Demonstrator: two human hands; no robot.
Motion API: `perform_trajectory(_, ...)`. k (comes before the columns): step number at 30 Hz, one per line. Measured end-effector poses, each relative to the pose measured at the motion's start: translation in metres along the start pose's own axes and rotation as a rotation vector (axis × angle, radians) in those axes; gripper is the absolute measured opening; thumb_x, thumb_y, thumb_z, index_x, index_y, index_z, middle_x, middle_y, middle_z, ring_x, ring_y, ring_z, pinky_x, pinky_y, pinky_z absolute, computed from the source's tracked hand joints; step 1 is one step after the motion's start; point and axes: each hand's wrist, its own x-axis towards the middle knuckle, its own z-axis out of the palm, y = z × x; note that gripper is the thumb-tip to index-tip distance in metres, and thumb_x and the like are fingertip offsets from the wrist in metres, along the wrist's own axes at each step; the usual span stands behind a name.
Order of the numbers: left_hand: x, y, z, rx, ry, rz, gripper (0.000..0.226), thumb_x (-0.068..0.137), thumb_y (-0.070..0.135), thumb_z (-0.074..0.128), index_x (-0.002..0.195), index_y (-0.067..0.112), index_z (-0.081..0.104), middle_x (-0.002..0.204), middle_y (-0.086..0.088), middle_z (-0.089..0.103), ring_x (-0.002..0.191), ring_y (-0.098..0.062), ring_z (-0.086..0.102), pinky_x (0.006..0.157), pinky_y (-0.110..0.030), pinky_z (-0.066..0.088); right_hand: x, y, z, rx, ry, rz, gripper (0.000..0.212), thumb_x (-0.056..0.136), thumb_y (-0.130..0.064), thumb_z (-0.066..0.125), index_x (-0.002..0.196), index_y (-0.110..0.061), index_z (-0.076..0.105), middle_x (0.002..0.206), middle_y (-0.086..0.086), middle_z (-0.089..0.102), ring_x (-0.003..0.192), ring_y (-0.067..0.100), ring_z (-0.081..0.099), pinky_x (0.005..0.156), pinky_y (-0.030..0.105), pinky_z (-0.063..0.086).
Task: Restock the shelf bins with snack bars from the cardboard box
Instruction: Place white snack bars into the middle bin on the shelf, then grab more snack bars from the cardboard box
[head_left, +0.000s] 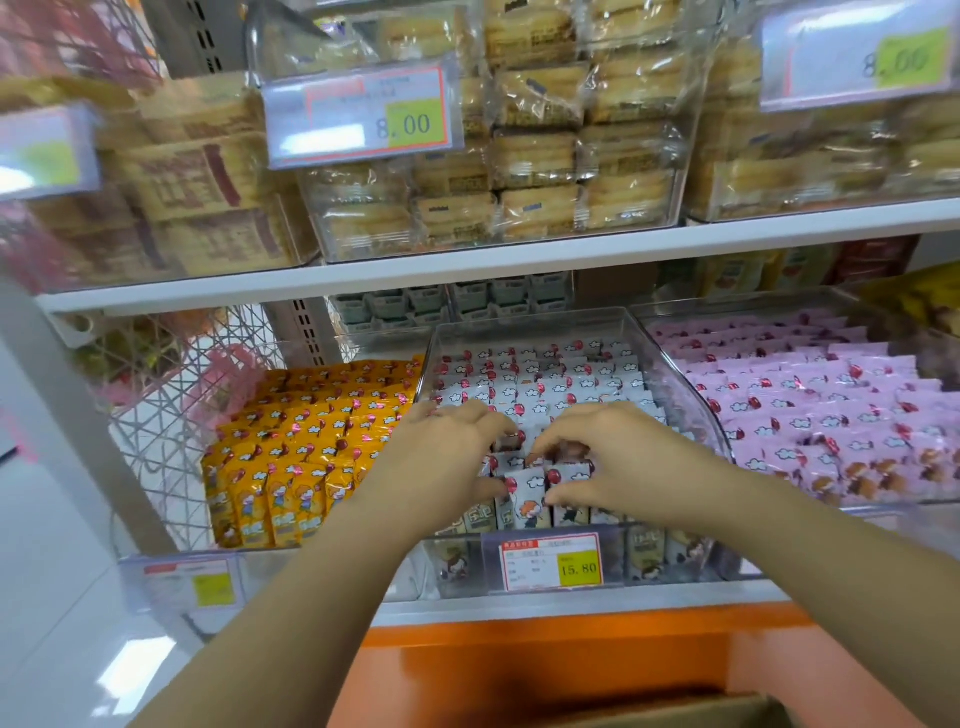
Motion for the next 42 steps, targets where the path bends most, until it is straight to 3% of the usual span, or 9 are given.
perform_trajectory(4, -0.017, 0.016, -0.013, -0.016, 0.122, 0.018, 0.043, 0.095, 0.044, 0.05, 0.136, 0.033, 0.042, 0.136, 0.011, 0.048, 0.123, -0.013, 0.049, 0.112, -0.036, 0.024, -0.025, -0.013, -0.013, 0.082, 0.143, 0.019, 0.021, 0.086, -0.028, 0.067, 0.107, -0.03, 0.066, 0.092, -0.023, 0.058, 0.086, 0.0, 0.057, 0.082, 0.024, 0.049)
perform_trajectory(8, -0.041, 0.044, -0.02, -0.102, 0.212, -0.016, 0.033, 0.095, 0.03, 0.05, 0.128, 0.03, 0.051, 0.131, 0.008, 0.052, 0.118, -0.018, 0.053, 0.11, -0.039, 0.022, -0.064, -0.023, 0.007, 0.213, 0.202, 0.055, 0.014, 0.087, -0.021, 0.066, 0.099, -0.027, 0.067, 0.086, -0.015, 0.064, 0.074, 0.002, 0.057, 0.07, 0.016, 0.046)
perform_trajectory(14, -0.104, 0.101, 0.027, -0.559, 0.314, -0.123, 0.019, 0.091, 0.016, 0.056, 0.107, 0.02, 0.065, 0.108, 0.002, 0.064, 0.094, -0.02, 0.064, 0.075, -0.038, 0.051, -0.13, -0.018, 0.084, 0.385, 0.246, 0.205, 0.02, 0.084, -0.009, 0.066, 0.085, -0.029, 0.062, 0.075, -0.015, 0.062, 0.067, -0.007, 0.055, 0.065, 0.009, 0.041)
perform_trajectory(20, -0.159, 0.134, 0.115, -0.65, 0.11, -0.226, 0.018, 0.094, 0.025, 0.053, 0.108, 0.028, 0.063, 0.109, 0.009, 0.064, 0.098, -0.013, 0.061, 0.079, -0.035, 0.051, -0.183, 0.013, 0.157, 0.395, 0.06, 0.409, 0.015, 0.088, -0.009, 0.062, 0.1, -0.016, 0.068, 0.08, -0.015, 0.059, 0.078, -0.001, 0.058, 0.072, 0.005, 0.041)
perform_trajectory(26, -0.188, 0.14, 0.212, -0.819, -0.216, -0.387, 0.023, 0.093, 0.024, 0.056, 0.116, 0.028, 0.061, 0.116, 0.007, 0.062, 0.101, -0.012, 0.062, 0.086, -0.036, 0.053, -0.204, 0.068, 0.217, 0.388, -0.154, 0.681, 0.037, 0.086, -0.012, 0.067, 0.122, -0.01, 0.059, 0.112, 0.006, 0.062, 0.109, 0.02, 0.059, 0.086, 0.018, 0.038)
perform_trajectory(31, -0.198, 0.141, 0.277, -0.911, -0.605, -0.415, 0.053, 0.086, 0.036, 0.065, 0.136, 0.025, 0.049, 0.134, -0.001, 0.054, 0.124, -0.019, 0.051, 0.104, -0.031, 0.041, -0.209, 0.098, 0.272, 0.432, -0.207, 0.725, 0.055, 0.074, -0.017, 0.075, 0.126, -0.02, 0.056, 0.122, 0.01, 0.059, 0.116, 0.027, 0.055, 0.101, 0.041, 0.044)
perform_trajectory(34, -0.2, 0.145, 0.305, -0.948, -0.745, -0.418, 0.07, 0.081, 0.047, 0.067, 0.143, 0.029, 0.039, 0.137, -0.001, 0.052, 0.125, -0.021, 0.049, 0.102, -0.029, 0.041, -0.204, 0.105, 0.29, 0.416, -0.184, 0.712, 0.056, 0.073, -0.015, 0.071, 0.127, -0.015, 0.055, 0.125, 0.013, 0.056, 0.12, 0.03, 0.05, 0.101, 0.032, 0.039)
perform_trajectory(37, -0.198, 0.146, 0.327, -0.923, -0.841, -0.44, 0.079, 0.078, 0.038, 0.073, 0.146, 0.03, 0.032, 0.139, -0.001, 0.048, 0.123, -0.02, 0.049, 0.1, -0.026, 0.041, -0.193, 0.112, 0.3, 0.435, -0.231, 0.734, 0.065, 0.078, -0.012, 0.072, 0.136, -0.02, 0.045, 0.138, 0.008, 0.04, 0.129, 0.025, 0.038, 0.105, 0.028, 0.031)
perform_trajectory(42, -0.188, 0.149, 0.344, -0.919, -0.865, -0.452, 0.086, 0.074, 0.046, 0.074, 0.146, 0.035, 0.028, 0.143, -0.003, 0.044, 0.127, -0.025, 0.045, 0.106, -0.037, 0.039, -0.185, 0.123, 0.319, 0.429, -0.363, 0.722, 0.081, 0.078, -0.017, 0.074, 0.145, -0.03, 0.029, 0.15, -0.002, 0.023, 0.139, 0.019, 0.025, 0.112, 0.027, 0.021)
